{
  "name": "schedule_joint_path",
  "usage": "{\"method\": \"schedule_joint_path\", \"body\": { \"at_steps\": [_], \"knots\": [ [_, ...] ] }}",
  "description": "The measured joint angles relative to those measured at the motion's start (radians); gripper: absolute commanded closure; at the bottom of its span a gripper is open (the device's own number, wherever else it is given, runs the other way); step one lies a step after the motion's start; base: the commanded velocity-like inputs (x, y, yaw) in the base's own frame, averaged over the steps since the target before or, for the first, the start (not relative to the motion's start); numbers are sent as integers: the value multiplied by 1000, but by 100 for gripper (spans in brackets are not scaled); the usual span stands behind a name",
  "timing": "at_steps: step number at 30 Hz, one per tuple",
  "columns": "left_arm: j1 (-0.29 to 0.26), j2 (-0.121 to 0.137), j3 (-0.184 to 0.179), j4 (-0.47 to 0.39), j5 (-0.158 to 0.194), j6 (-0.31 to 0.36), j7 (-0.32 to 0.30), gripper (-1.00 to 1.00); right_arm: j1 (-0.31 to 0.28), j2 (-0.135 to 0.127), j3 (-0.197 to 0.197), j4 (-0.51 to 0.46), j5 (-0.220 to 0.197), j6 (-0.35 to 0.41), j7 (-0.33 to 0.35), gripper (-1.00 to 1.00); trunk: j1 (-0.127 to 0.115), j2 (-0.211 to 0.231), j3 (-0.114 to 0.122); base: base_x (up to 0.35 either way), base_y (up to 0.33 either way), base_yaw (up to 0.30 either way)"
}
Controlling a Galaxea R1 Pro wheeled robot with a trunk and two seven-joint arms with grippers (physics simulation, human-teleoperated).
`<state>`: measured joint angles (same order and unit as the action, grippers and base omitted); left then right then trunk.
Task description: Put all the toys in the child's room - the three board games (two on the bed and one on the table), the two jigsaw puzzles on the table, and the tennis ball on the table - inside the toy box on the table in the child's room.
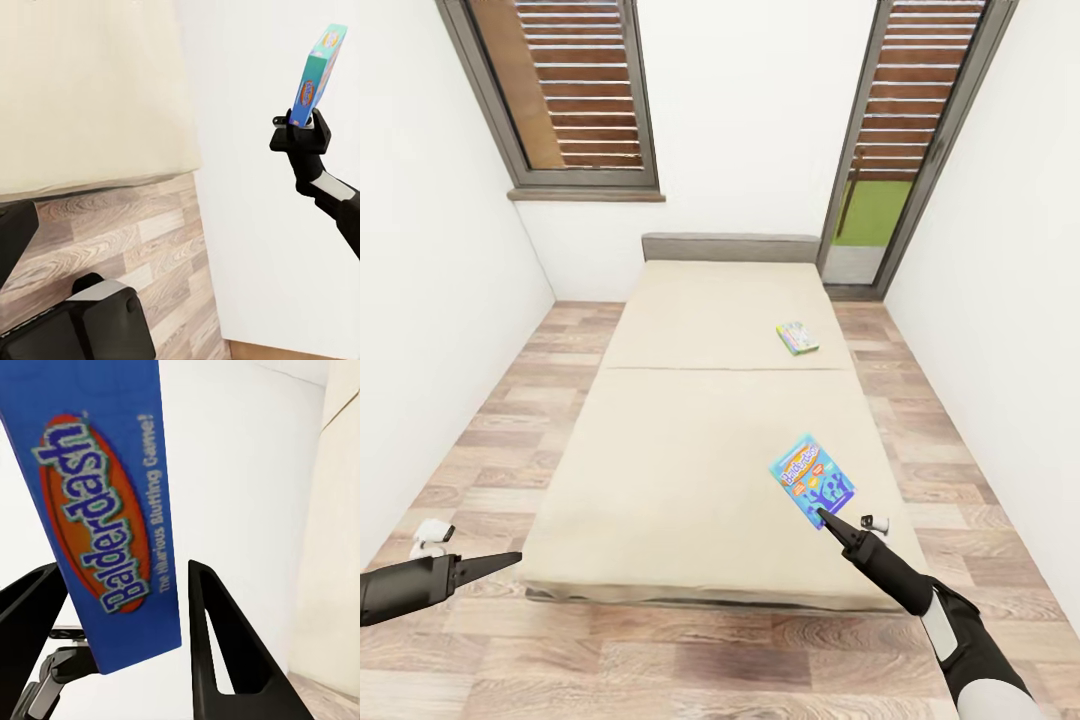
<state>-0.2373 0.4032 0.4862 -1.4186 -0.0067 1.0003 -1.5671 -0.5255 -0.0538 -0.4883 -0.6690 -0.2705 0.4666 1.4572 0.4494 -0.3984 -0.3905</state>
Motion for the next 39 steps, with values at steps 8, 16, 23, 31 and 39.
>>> {"method": "schedule_joint_path", "body": {
  "at_steps": [8, 16, 23, 31, 39],
  "knots": [
    [0, 0, 0, 0, 0, 0, 0, -100, 0, -1, 0, 0, 0, 0, 0, 100, 0, 0, 13, 0, 0, 0],
    [0, -3, -6, 0, 0, 1, 0, -100, 0, 1, 0, 0, 0, 0, 0, 100, 0, 0, 26, 0, 0, 0],
    [0, -3, -6, 0, -1, 1, 0, -100, 0, 0, 0, 0, 0, 0, 1, 100, 0, 0, 38, 0, 0, 0],
    [0, -2, -3, 0, -3, 2, 0, -100, 0, -1, 0, 0, 0, 0, 0, 100, 0, 0, 51, 0, 0, 0],
    [0, 0, -2, 0, -3, 2, 0, -100, 0, 1, 0, 0, 0, 0, 0, 100, 0, 0, 64, 0, 0, 0]
  ]
}}
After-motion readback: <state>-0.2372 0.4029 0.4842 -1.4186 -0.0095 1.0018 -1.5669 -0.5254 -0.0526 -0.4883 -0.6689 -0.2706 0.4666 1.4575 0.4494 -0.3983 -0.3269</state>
